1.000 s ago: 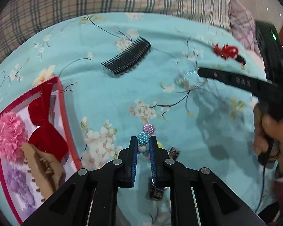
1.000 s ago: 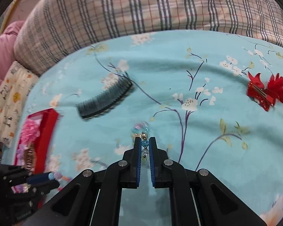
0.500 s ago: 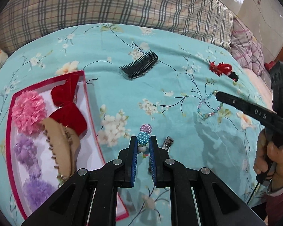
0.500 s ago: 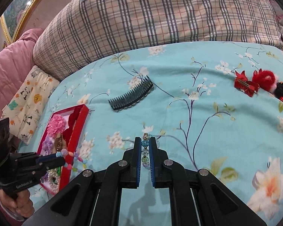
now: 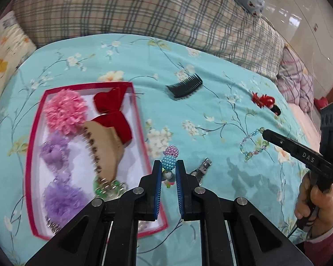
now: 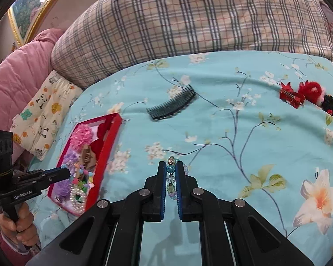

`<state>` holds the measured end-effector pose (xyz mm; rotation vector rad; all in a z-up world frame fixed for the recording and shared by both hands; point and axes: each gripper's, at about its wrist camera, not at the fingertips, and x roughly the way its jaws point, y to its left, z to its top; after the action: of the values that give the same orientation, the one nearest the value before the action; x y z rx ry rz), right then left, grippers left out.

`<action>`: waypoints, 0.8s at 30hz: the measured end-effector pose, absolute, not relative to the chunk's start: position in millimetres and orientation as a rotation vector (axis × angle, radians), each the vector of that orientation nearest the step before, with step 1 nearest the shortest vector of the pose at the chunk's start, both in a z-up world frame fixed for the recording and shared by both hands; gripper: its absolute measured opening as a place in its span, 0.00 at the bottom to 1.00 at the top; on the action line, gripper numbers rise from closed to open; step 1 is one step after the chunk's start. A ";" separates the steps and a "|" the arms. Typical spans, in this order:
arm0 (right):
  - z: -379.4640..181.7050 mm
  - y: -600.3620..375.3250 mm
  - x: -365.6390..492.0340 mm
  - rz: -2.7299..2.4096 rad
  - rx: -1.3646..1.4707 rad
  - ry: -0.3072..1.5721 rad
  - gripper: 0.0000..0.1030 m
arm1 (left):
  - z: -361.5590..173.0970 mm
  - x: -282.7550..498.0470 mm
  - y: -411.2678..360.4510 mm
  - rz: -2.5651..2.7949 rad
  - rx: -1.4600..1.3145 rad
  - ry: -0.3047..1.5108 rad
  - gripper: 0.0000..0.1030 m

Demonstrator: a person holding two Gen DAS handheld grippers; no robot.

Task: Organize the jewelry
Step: 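Carry the bead necklace and beaded bracelet over the red box with both tools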

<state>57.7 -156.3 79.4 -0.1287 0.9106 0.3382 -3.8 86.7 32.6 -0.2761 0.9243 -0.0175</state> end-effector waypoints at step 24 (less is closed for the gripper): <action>73.5 -42.5 19.8 0.592 -0.205 0.925 0.07 | 55.2 -89.3 174.3 0.140 -0.451 0.832 0.11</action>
<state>19.8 -42.5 73.5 -0.2051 0.9254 0.5921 -89.3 174.3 55.2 -0.4509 0.8321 0.1403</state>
